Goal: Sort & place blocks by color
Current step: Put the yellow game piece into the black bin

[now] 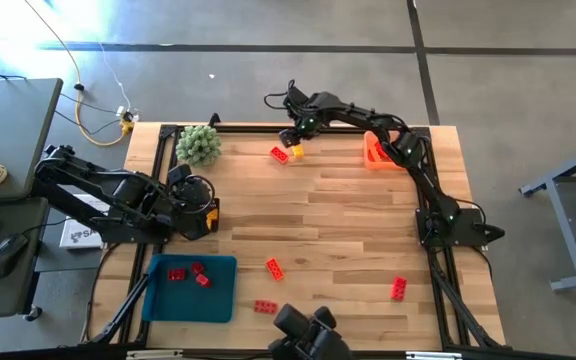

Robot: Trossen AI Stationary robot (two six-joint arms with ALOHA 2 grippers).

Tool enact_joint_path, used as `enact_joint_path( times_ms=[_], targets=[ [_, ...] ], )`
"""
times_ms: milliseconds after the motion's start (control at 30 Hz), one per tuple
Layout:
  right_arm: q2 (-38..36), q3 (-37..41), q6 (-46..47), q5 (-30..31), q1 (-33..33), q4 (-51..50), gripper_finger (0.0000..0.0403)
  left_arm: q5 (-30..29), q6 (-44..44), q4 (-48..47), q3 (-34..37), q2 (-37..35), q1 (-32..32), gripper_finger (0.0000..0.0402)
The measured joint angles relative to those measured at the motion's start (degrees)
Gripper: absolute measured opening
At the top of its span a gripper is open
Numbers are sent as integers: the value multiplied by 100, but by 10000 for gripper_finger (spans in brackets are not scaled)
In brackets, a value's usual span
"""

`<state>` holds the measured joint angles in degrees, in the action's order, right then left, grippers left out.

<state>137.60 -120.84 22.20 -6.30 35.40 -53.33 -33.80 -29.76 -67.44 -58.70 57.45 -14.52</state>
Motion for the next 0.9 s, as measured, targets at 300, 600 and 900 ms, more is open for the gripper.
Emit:
enact_joint_path(
  times_ms=[300,600,900],
  targets=[
    [211,20,-9,-218,-55,-113,218,-27,0,4,2,2,-2,229],
    [369,4,104,-474,-68,-95,214,-30,0,12,2,2,-2,229],
    [360,2,-10,-600,-53,-165,119,-31,-1,16,2,2,-2,229]
  ],
)
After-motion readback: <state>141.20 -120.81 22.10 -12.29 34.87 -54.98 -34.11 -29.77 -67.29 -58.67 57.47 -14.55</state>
